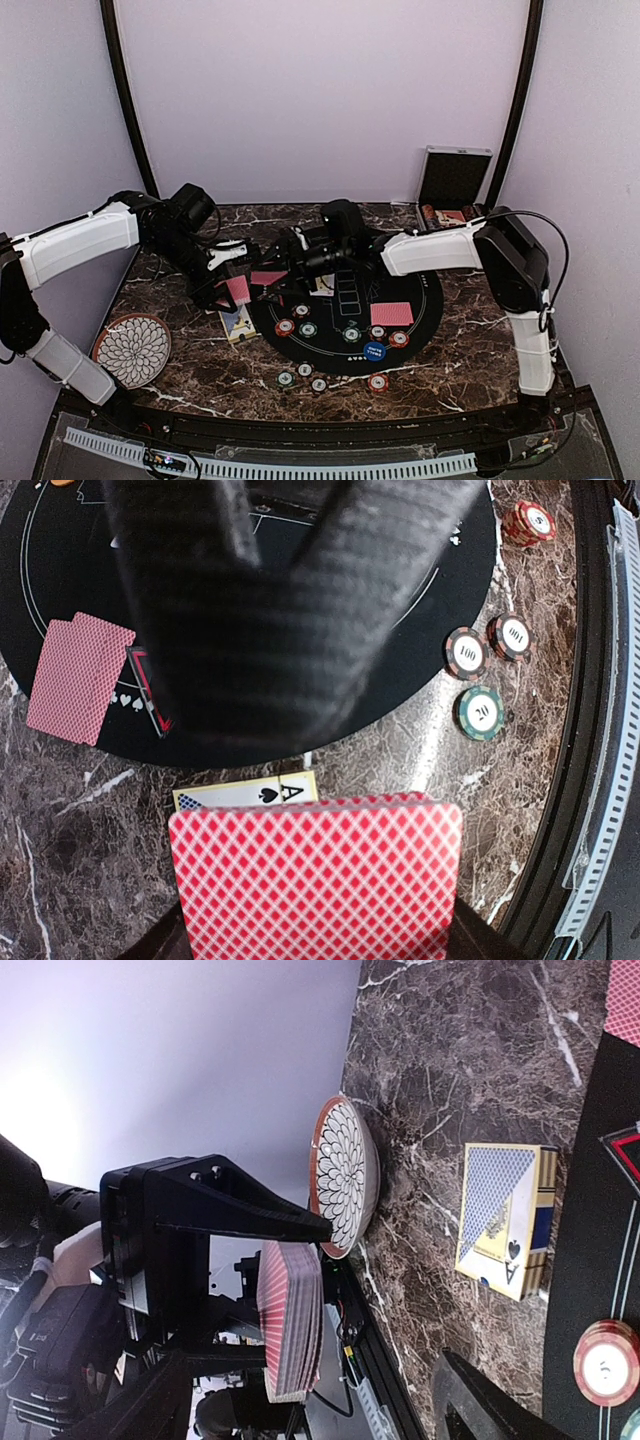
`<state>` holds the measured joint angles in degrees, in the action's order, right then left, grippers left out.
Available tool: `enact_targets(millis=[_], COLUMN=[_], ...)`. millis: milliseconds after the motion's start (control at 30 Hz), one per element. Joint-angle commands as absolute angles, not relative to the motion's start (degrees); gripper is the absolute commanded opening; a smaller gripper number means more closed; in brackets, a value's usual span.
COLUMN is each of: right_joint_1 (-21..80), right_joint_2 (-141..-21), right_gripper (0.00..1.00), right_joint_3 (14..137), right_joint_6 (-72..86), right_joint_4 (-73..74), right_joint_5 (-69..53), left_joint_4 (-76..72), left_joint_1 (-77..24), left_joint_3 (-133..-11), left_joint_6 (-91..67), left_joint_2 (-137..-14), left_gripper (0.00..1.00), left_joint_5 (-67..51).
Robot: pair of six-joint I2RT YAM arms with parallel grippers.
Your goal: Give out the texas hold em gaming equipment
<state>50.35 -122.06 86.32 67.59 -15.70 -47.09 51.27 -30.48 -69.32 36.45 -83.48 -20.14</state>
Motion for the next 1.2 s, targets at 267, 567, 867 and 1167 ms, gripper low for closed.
enact_targets(millis=[267, 567, 867, 1167], right_joint_1=[54.0, 55.7, 56.0, 54.0], right_joint_2=[-127.8, -132.1, -135.4, -132.7], right_gripper=[0.81, 0.81, 0.78, 0.76], right_joint_3=[93.0, 98.3, 101.2, 95.8], right_joint_6=[70.9, 73.2, 73.5, 72.9], right_joint_4=[-19.5, -19.9, -16.5, -15.6], right_joint_5=[-50.0, -51.6, -53.0, -50.9], left_joint_4=[51.6, 51.6, 51.9, 52.0], left_joint_1=[-30.2, -30.2, -30.2, -30.2], left_joint_3=[-70.2, -70.4, -70.6, -70.8], left_joint_6=[37.1, 37.0, 37.1, 37.0], left_joint_2=[-81.8, -82.1, -82.0, -81.8], left_gripper=[0.0, 0.0, 0.0, 0.0], left_joint_5=[-21.9, -22.2, -22.0, -22.0])
